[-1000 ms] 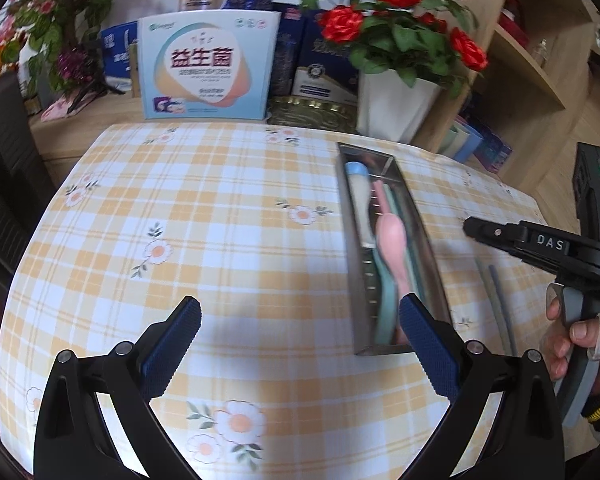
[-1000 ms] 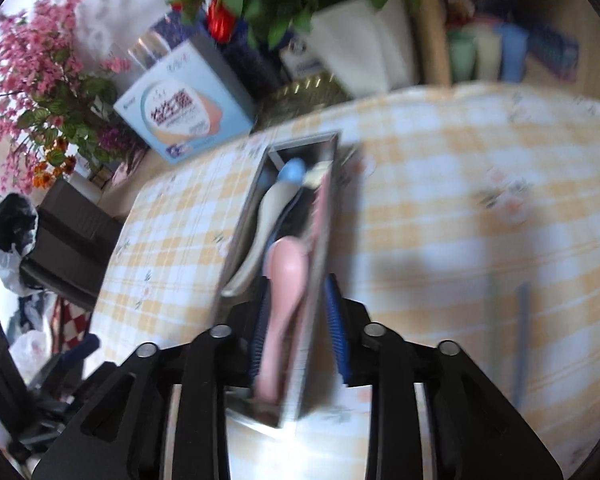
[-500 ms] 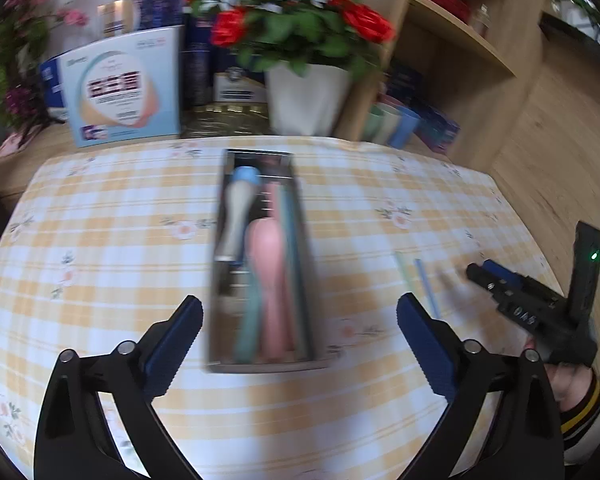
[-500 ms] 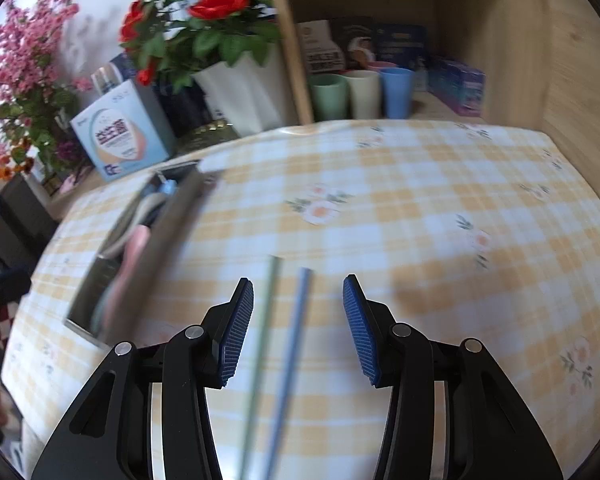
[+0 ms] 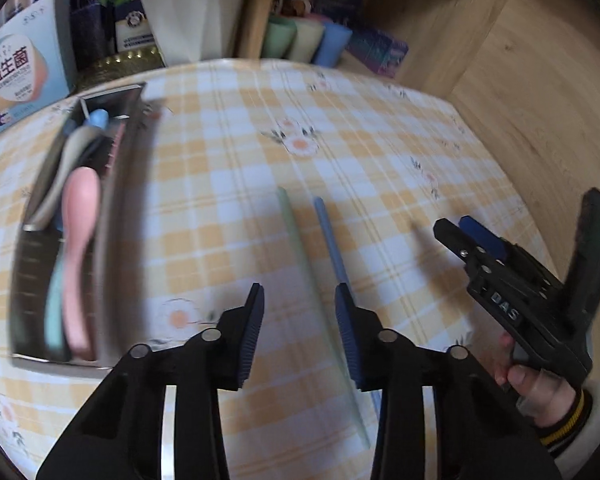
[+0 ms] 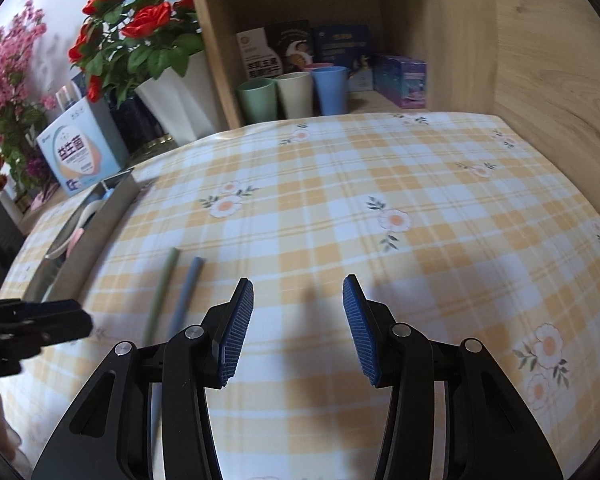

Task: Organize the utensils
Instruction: 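Move the left tool to the loose green chopstick and close on it, then close the right tool on the loose blue chopstick and lift it, then release the green chopstick into the tray with the left tool while the right holds the blue chopstick, then lower the blue chopstick into the steel tray with the right tool and release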

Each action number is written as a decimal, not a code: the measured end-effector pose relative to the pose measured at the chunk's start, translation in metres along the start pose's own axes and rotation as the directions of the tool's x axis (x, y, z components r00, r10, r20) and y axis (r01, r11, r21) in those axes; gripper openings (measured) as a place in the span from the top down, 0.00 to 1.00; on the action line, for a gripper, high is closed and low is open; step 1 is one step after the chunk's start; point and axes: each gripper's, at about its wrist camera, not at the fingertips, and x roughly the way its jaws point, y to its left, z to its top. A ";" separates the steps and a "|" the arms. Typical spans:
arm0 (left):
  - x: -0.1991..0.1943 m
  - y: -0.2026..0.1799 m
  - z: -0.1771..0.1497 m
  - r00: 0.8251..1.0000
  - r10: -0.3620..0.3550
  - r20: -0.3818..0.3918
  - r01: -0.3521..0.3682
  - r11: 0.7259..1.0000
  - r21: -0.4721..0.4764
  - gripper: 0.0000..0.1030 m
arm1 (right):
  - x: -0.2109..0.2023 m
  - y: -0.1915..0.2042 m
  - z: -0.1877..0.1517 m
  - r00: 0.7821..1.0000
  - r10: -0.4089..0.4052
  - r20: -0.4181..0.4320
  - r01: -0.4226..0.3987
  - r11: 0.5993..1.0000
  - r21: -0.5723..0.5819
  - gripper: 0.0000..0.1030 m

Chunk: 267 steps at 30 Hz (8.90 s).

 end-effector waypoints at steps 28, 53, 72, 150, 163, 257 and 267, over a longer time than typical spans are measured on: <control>0.041 -0.019 -0.005 0.991 0.130 -0.040 -0.129 0.991 0.021 0.84 | 0.003 -0.008 -0.008 0.996 0.088 0.001 -0.088 0.996 0.032 0.55; 0.036 -0.005 -0.011 0.996 0.074 -0.051 -0.078 0.995 -0.066 0.95 | 0.004 -0.010 -0.009 0.995 0.097 -0.009 -0.097 0.994 0.049 0.55; -0.038 0.018 -0.038 0.992 0.102 0.067 -0.094 0.989 -0.116 0.95 | 0.007 0.008 -0.009 0.996 0.074 -0.058 -0.077 0.996 -0.045 0.55; -0.007 0.154 0.076 0.995 0.084 0.054 -0.068 0.968 -0.243 0.94 | 0.007 0.026 0.016 0.972 0.209 -0.106 -0.190 0.969 0.160 0.94; -0.024 0.151 0.081 0.993 0.087 0.074 -0.071 0.978 -0.195 0.94 | -0.001 0.028 0.022 0.972 0.216 -0.093 -0.200 0.967 0.156 0.94; -0.140 0.216 -0.024 0.945 0.237 0.225 -0.181 0.952 -0.246 0.06 | 0.119 0.245 0.078 0.890 0.268 -0.370 -0.183 0.951 0.248 0.92; -0.152 0.201 -0.004 0.927 0.309 0.213 -0.261 0.939 -0.226 0.06 | 0.065 0.242 0.100 0.934 0.205 -0.292 -0.223 0.974 -0.030 0.92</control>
